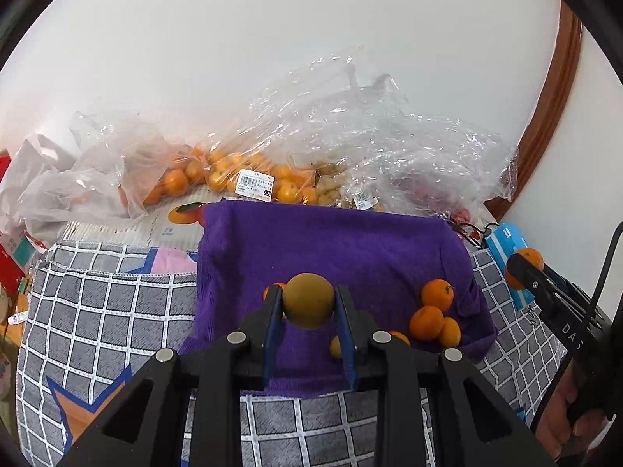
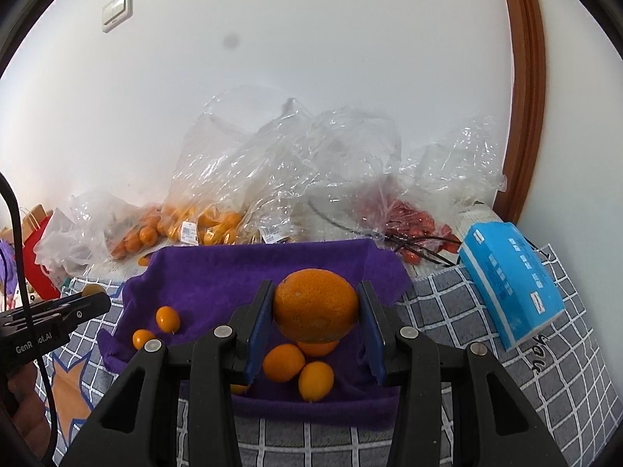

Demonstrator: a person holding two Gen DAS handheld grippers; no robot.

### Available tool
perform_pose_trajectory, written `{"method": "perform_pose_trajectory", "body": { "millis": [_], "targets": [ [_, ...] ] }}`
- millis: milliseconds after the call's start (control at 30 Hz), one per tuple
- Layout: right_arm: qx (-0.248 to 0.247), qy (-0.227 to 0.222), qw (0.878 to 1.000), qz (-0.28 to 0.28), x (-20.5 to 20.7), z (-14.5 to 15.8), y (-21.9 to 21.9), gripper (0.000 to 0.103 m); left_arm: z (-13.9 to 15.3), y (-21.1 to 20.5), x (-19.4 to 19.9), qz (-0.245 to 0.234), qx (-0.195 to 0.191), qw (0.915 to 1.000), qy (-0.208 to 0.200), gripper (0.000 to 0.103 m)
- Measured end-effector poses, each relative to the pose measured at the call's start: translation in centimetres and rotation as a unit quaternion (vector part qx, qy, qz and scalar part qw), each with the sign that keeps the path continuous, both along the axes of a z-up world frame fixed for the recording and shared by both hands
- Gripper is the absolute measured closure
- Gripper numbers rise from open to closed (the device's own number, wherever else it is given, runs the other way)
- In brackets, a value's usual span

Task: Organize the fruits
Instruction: 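Lower both grippers into the towel and open them to release the fruits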

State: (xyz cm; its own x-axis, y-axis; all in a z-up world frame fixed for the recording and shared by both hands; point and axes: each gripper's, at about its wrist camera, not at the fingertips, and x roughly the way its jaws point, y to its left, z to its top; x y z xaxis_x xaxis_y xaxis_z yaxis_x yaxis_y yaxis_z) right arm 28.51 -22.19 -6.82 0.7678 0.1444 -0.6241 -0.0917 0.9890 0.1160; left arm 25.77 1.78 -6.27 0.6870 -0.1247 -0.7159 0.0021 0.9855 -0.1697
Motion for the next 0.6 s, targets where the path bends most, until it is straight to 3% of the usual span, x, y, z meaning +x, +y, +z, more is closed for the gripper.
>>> {"method": "perform_pose_trajectory", "body": {
  "millis": [367,600],
  "targets": [
    [-0.001,-0.006,1.0,0.001,2.9,-0.1,-0.2,0.061,-1.5,2.1,2.1,0.018,0.005,0.9998,0.01,0.077],
    [-0.005,0.017,1.0,0.007,4.7,-2.2,-0.3,0.061,-2.4,3.1,3.4,0.017,-0.015,0.9995,0.02,0.077]
  ]
}}
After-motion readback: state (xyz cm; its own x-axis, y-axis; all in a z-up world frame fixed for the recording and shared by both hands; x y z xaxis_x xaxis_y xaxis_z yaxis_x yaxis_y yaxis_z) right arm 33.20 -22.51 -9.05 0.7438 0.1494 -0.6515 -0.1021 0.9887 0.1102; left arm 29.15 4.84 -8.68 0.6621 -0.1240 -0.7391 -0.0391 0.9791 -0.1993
